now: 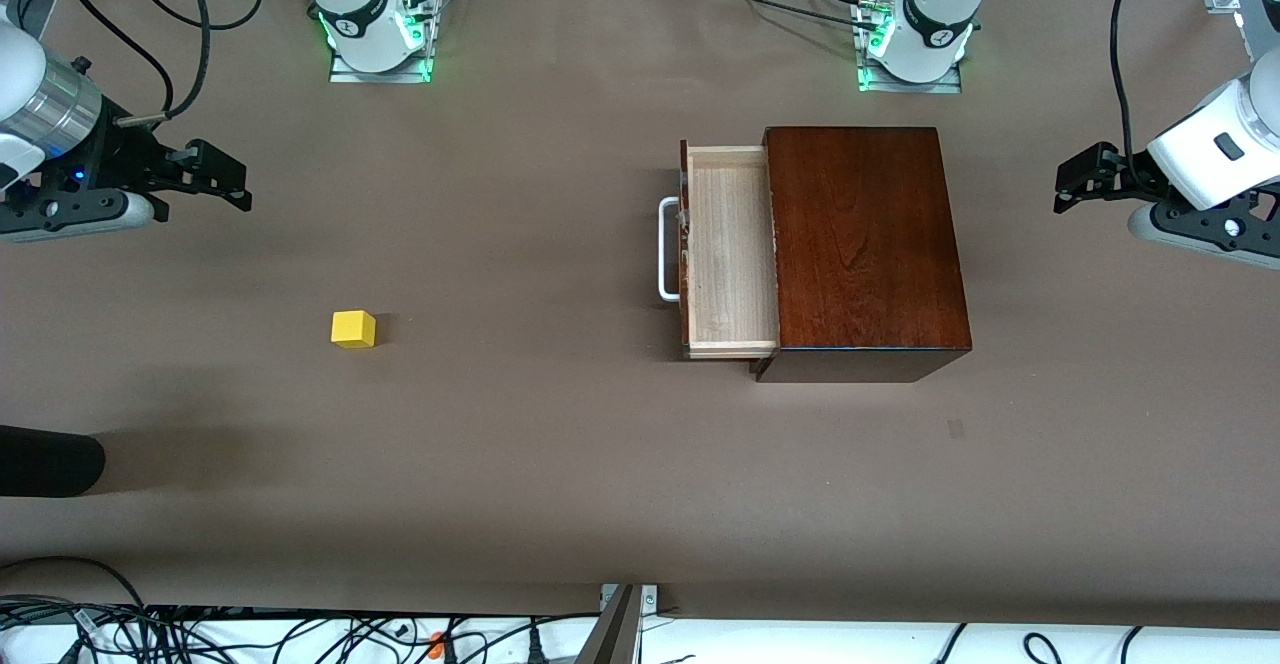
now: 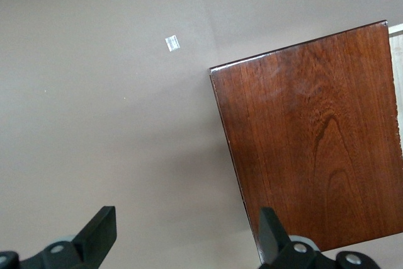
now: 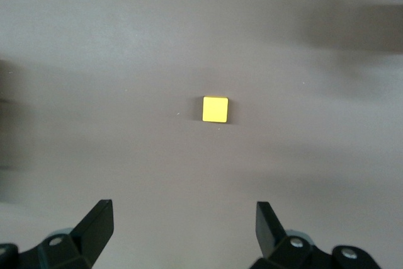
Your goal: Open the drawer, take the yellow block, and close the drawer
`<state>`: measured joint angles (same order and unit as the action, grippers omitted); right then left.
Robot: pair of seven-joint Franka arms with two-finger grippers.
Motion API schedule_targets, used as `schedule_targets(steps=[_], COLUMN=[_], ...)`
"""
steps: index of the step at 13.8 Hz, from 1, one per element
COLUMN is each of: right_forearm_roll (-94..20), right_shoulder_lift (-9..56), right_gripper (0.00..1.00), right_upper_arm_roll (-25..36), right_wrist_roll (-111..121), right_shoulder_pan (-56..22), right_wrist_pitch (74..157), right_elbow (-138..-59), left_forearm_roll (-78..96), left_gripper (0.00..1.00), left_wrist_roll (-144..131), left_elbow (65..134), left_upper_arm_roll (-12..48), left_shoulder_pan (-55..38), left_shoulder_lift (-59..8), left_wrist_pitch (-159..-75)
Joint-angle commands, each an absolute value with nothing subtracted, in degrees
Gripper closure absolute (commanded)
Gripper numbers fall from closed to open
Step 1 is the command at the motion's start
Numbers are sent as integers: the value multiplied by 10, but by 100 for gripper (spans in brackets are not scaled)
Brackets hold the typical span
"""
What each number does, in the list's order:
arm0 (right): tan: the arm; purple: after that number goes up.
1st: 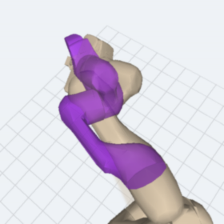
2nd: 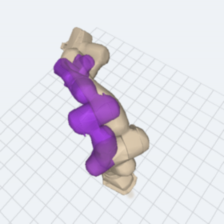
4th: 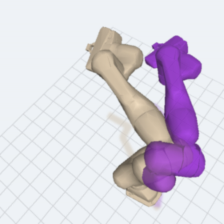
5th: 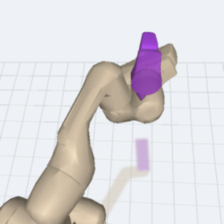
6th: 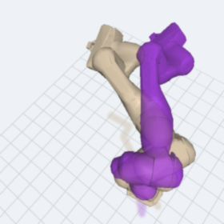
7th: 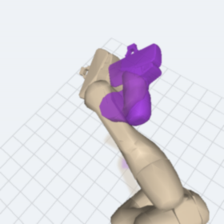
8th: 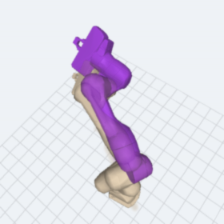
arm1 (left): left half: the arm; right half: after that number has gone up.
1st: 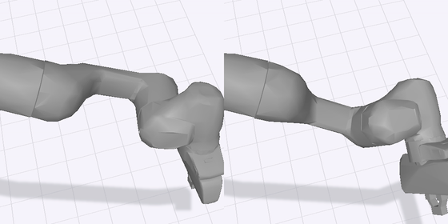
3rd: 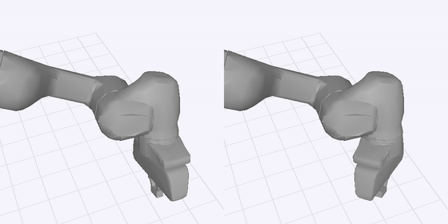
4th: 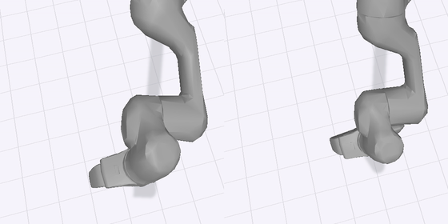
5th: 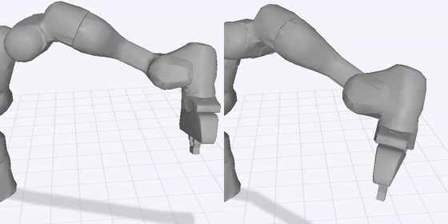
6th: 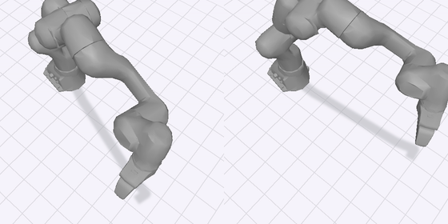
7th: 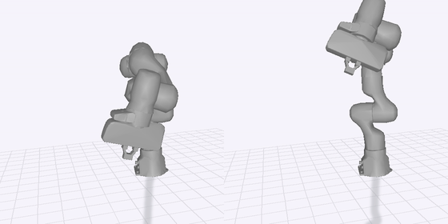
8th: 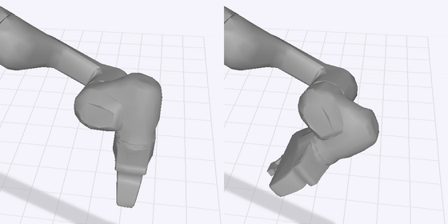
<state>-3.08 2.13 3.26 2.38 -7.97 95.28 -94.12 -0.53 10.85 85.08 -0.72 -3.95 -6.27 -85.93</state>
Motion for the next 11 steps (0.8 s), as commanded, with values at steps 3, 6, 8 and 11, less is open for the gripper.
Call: schedule_targets(steps=[3, 6, 8, 11], right_forearm_roll=[3, -3, -4, -4], right_shoulder_lift=[37, 36, 36, 38], right_gripper=[0, 0, 0, 0], right_upper_arm_roll=[24, 34, 33, 33], right_wrist_roll=[25, 33, 34, 34], right_shoulder_pan=[-73, -69, -69, -70], right_wrist_pitch=[939, 916, 910, 912], right_elbow=[-908, -904, -904, -904], left_forearm_roll=[4, 4, 4, 4], left_gripper=[0, 0, 0, 0], left_wrist_roll=[124, 124, 124, 124], left_elbow=[846, 846, 846, 846], left_upper_arm_roll=[-6, -6, -6, -6], left_shoulder_pan=[-35, -35, -35, -35], left_shoulder_lift=[-57, -57, -57, -57], left_wrist_pitch=[-846, -846, -846, -846])
